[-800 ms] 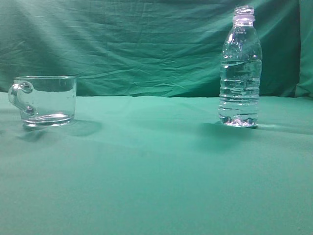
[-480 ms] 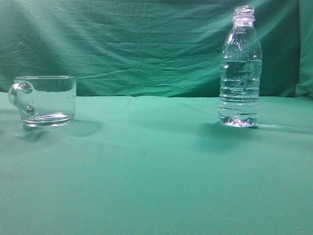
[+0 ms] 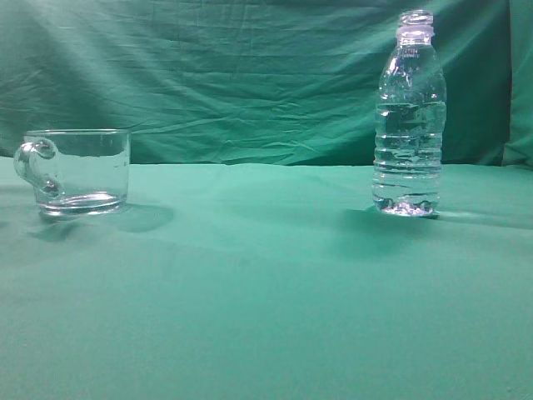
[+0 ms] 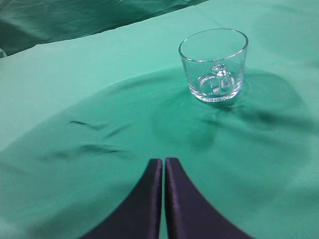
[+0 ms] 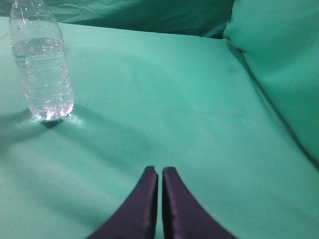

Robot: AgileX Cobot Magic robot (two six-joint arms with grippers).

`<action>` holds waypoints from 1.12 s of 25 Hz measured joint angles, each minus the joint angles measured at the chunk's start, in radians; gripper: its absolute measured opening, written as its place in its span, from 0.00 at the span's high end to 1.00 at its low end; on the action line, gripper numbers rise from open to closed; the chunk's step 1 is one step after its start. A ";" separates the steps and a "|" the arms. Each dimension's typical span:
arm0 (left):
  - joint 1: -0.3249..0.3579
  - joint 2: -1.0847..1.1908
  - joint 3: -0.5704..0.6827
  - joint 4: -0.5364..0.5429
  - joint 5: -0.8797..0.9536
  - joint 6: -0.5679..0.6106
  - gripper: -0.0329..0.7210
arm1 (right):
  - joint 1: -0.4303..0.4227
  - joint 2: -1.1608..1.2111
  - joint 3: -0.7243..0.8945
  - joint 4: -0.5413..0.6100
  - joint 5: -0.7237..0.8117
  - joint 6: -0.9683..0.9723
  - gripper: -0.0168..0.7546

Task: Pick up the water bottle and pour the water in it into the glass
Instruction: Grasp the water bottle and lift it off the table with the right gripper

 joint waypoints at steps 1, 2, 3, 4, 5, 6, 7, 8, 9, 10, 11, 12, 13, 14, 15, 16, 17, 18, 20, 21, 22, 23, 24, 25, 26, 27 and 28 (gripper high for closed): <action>0.000 0.000 0.000 0.000 0.000 0.000 0.96 | 0.000 0.000 0.000 0.000 0.000 0.000 0.98; 0.000 0.000 0.000 0.000 0.000 0.000 0.96 | 0.000 0.000 0.000 0.000 0.000 0.000 0.98; 0.000 0.000 0.000 0.000 0.000 0.000 0.96 | 0.000 0.000 0.000 0.000 0.000 0.000 0.98; 0.000 0.000 0.000 0.000 0.000 0.000 0.96 | 0.000 0.000 0.000 -0.002 0.000 0.000 0.98; 0.000 0.000 0.000 0.000 0.000 0.000 0.96 | 0.000 0.000 0.000 -0.003 -0.008 0.000 0.98; 0.000 0.000 0.000 0.000 0.000 0.000 0.96 | 0.000 0.000 0.000 0.003 -0.026 0.000 0.98; 0.000 0.000 0.000 0.000 0.000 0.000 0.96 | 0.000 0.000 0.002 0.026 -0.067 0.009 0.98; 0.000 0.000 0.000 0.000 0.000 0.000 0.96 | 0.000 0.000 0.002 0.063 -0.128 0.023 0.98; 0.000 0.000 0.000 0.000 0.000 0.000 0.96 | 0.000 0.000 0.002 0.093 -0.190 0.034 0.98; 0.000 0.000 0.000 0.000 0.000 0.000 0.96 | 0.000 0.000 0.002 0.118 -0.272 0.038 0.98; 0.000 0.000 0.000 0.000 0.000 0.000 0.96 | 0.000 0.000 0.002 0.133 -0.355 0.040 0.98; 0.000 0.000 0.000 0.000 0.000 0.000 0.96 | 0.000 0.000 0.002 0.140 -0.420 0.042 0.98; 0.000 0.000 0.000 0.000 0.000 0.000 0.96 | 0.000 0.000 0.002 0.144 -0.485 0.045 0.98; 0.000 0.000 0.000 0.000 0.000 0.000 0.96 | 0.000 0.000 0.002 0.146 -0.528 0.057 0.98; 0.000 0.000 0.000 0.000 0.000 0.000 0.96 | 0.000 0.000 0.002 0.150 -0.547 0.073 0.98; 0.000 0.000 0.000 0.000 0.000 0.000 0.96 | 0.000 0.000 0.002 0.150 -0.552 0.091 0.98; 0.000 0.000 0.000 0.000 0.000 0.000 0.96 | 0.000 0.000 0.000 0.152 -0.550 0.103 0.98; 0.000 0.000 0.000 0.000 0.000 0.000 0.96 | 0.000 0.002 -0.008 0.155 -0.543 0.111 0.98; 0.000 0.000 0.000 0.000 0.000 0.000 0.96 | 0.000 0.028 -0.042 0.156 -0.536 0.120 0.98; 0.000 0.000 0.000 0.000 0.000 0.000 0.96 | 0.000 0.050 -0.058 0.156 -0.532 0.121 0.98; 0.000 0.000 0.000 0.000 0.000 0.000 0.96 | 0.000 0.074 -0.077 0.156 -0.530 0.122 0.98; 0.000 0.000 0.000 0.000 0.000 0.000 0.96 | 0.000 0.098 -0.094 0.156 -0.530 0.122 0.98; 0.000 0.000 0.000 0.000 0.000 0.000 0.96 | 0.000 0.118 -0.109 0.156 -0.530 0.123 0.98; 0.000 0.000 0.000 0.000 0.000 0.000 0.96 | 0.000 0.142 -0.119 0.156 -0.528 0.126 0.98; 0.000 0.000 0.000 0.000 0.000 0.000 0.96 | 0.000 0.166 -0.129 0.156 -0.528 0.134 0.98; 0.000 0.000 0.000 0.000 0.000 0.000 0.96 | 0.000 0.187 -0.136 0.156 -0.528 0.142 0.98; 0.000 0.000 0.000 0.000 0.000 0.000 0.96 | 0.000 0.215 -0.139 0.156 -0.528 0.150 0.98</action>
